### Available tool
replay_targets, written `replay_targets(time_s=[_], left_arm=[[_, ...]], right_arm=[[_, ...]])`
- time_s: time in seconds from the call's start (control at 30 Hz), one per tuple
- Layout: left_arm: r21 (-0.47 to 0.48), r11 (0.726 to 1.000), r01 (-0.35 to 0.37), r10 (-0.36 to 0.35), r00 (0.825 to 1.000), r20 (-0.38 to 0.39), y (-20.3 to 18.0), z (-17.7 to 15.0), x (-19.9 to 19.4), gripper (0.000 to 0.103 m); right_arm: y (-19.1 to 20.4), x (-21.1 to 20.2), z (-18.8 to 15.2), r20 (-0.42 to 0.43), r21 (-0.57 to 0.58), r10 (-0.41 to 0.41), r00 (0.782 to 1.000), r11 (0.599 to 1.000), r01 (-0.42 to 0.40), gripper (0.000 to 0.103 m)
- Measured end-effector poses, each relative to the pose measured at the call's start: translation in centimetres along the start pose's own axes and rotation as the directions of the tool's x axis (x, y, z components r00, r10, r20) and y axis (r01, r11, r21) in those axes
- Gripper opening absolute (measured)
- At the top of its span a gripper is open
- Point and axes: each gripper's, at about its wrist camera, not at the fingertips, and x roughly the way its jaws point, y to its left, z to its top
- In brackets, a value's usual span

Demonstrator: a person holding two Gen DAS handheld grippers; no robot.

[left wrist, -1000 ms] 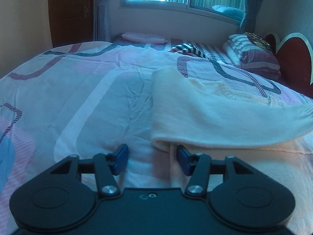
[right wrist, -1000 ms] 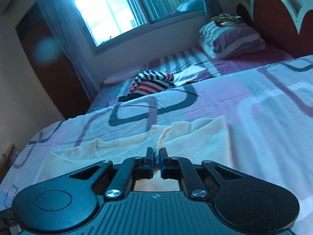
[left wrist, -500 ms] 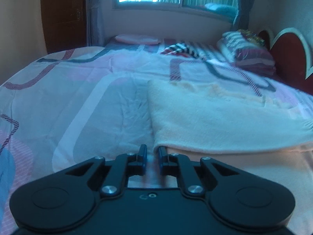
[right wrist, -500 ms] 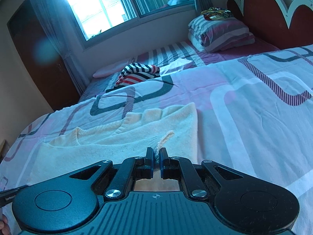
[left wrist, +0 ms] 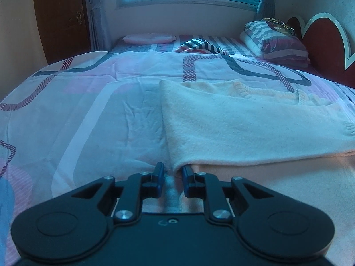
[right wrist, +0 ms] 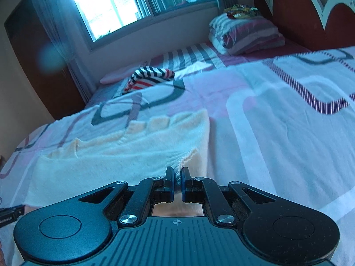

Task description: Fold small clothes

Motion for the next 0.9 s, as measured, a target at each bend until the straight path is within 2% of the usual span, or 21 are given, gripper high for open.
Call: replay_targets(time_s=[0.13,0.23,0.27,0.3,0.33,0.4,0.43,0.47,0.53,0.63,0.67,0.7,0.73,0.77,0.83,0.87,0.9], left_arm=[[0.018,1.000,0.001,-0.001,1.000,0.001,0.0,0.0,0.0,0.017],[0.033,0.999,-0.003,0.003,1.000,0.011,0.2,-0.2,0.0,0.023],[0.043,0.999,-0.012,0.012,1.000,0.017,0.2,-0.2,-0.1,0.031],[0.050,0.998,-0.040,0.039,0.999,0.024,0.3,-0.3,-0.2,0.050],[0.050,0.997,-0.065,0.064,0.998,0.029,0.4,-0.3,-0.4,0.057],[0.012,0.999,-0.034,0.033,0.997,0.071,1.4,-0.4,-1.7,0.057],[-0.019,1.000,0.000,0.002,0.993,0.121,2.0,-0.3,-2.8,0.057],[-0.029,0.999,0.020,-0.015,0.988,0.156,2.0,-0.2,-3.6,0.056],[-0.007,0.999,0.039,-0.037,0.983,0.180,0.8,0.7,-3.8,0.055],[0.031,0.996,0.083,-0.086,0.985,0.151,-1.9,1.8,-2.0,0.055],[0.037,0.995,0.089,-0.093,0.988,0.123,-2.8,1.8,-1.0,0.057],[0.033,0.995,0.092,-0.094,0.992,0.086,-3.2,1.5,0.1,0.058],[0.025,0.996,0.084,-0.085,0.996,0.037,-3.5,1.1,1.5,0.059],[0.031,0.996,0.086,-0.087,0.994,0.059,-3.4,0.8,1.4,0.060],[0.019,0.994,0.110,-0.111,0.993,0.050,-3.0,1.2,0.9,0.061],[0.005,0.992,0.128,-0.128,0.990,0.066,-2.7,1.6,0.7,0.063],[-0.003,0.990,0.144,-0.143,0.986,0.082,-2.5,2.0,0.8,0.063]], right_arm=[[-0.8,0.2,-0.8,0.011,0.021,-0.008,1.000,1.000,0.008,0.005],[-0.8,0.1,-0.8,0.014,0.013,-0.012,1.000,1.000,0.012,0.005],[-0.8,0.1,-0.7,0.012,0.012,-0.012,1.000,1.000,0.011,0.005],[-0.8,0.1,-0.7,0.012,0.011,-0.012,1.000,1.000,0.012,0.005],[-0.8,0.0,-0.6,0.018,0.010,-0.015,1.000,1.000,0.014,0.006],[-0.5,-1.1,-0.3,0.068,-0.001,-0.074,0.995,0.997,0.075,0.006],[-0.2,-2.0,-0.1,0.113,-0.013,-0.106,0.988,0.994,0.108,0.006],[0.0,-2.7,0.2,0.141,-0.025,-0.091,0.986,0.995,0.095,0.006],[0.8,-2.4,0.6,0.121,-0.054,-0.036,0.992,0.998,0.043,0.006],[3.3,-0.2,0.2,0.039,-0.128,0.015,0.999,0.992,-0.010,0.006],[3.8,0.7,-0.2,0.010,-0.156,0.011,1.000,0.988,-0.010,0.006],[4.0,1.7,-0.8,-0.017,-0.183,-0.027,0.999,0.983,0.023,0.006],[3.4,2.3,-1.3,-0.008,-0.179,-0.048,0.999,0.983,0.046,0.005],[2.9,2.0,-1.2,0.000,-0.143,-0.050,0.999,0.989,0.049,0.005],[2.7,1.4,-0.5,0.022,-0.121,-0.124,0.992,0.985,0.125,0.005],[2.7,1.2,-0.1,0.045,-0.121,-0.126,0.991,0.984,0.131,0.006],[2.7,1.2,0.3,0.053,-0.113,-0.095,0.994,0.989,0.100,0.006]])
